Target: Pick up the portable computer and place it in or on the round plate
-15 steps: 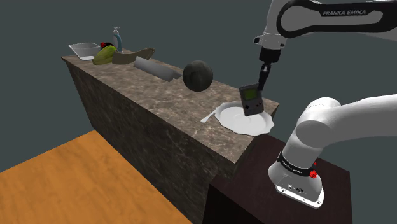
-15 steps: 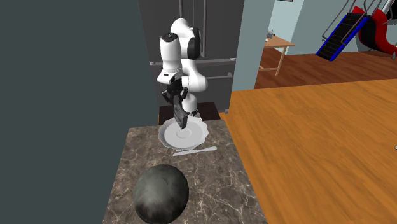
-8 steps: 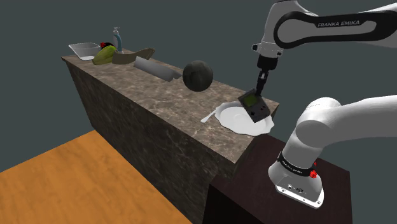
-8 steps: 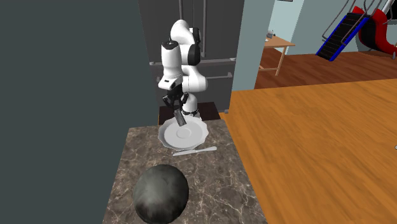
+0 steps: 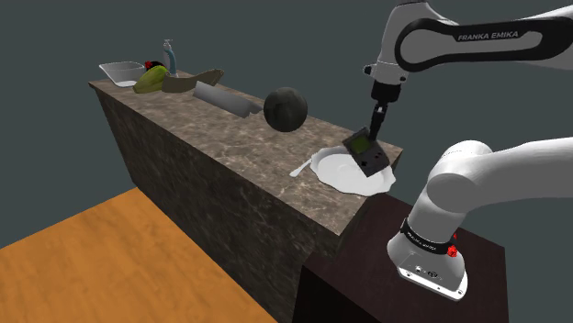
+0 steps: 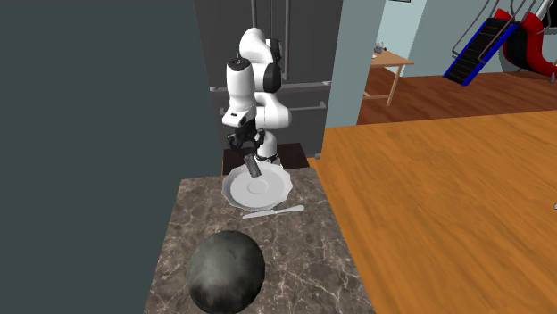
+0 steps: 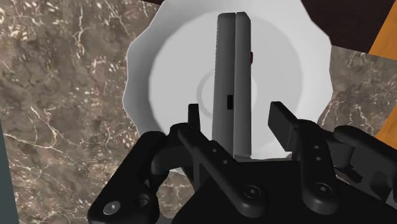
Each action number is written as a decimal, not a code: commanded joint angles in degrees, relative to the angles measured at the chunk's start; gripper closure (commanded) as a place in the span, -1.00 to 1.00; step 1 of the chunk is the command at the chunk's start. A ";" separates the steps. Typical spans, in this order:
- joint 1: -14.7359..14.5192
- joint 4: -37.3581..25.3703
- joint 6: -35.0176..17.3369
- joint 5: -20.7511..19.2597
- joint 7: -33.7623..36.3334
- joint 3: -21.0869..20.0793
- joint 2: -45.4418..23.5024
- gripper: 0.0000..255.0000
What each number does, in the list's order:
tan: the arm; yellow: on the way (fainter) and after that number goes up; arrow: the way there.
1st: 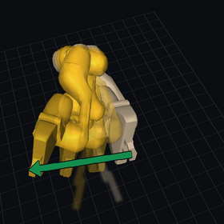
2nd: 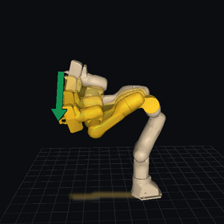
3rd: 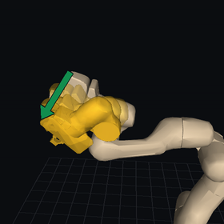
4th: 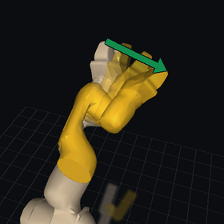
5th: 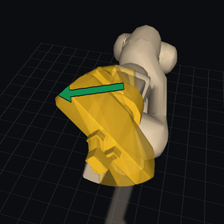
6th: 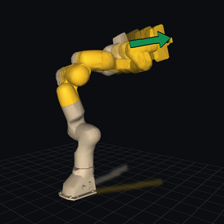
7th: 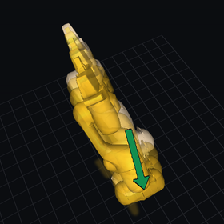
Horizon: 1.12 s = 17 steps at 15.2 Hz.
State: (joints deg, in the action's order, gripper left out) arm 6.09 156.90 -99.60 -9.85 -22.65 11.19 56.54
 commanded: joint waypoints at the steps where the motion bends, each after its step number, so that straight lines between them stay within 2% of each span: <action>1: 0.04 0.19 0.17 -0.04 -0.04 0.04 -0.05 -1.00; 5: -0.04 0.25 -0.09 0.02 0.07 -0.02 -0.25 -1.00; 9: -0.66 -7.45 6.60 1.18 -0.07 -1.11 -1.24 -1.00; 17: -0.66 -7.45 6.60 1.18 -0.08 -1.11 -1.25 -1.00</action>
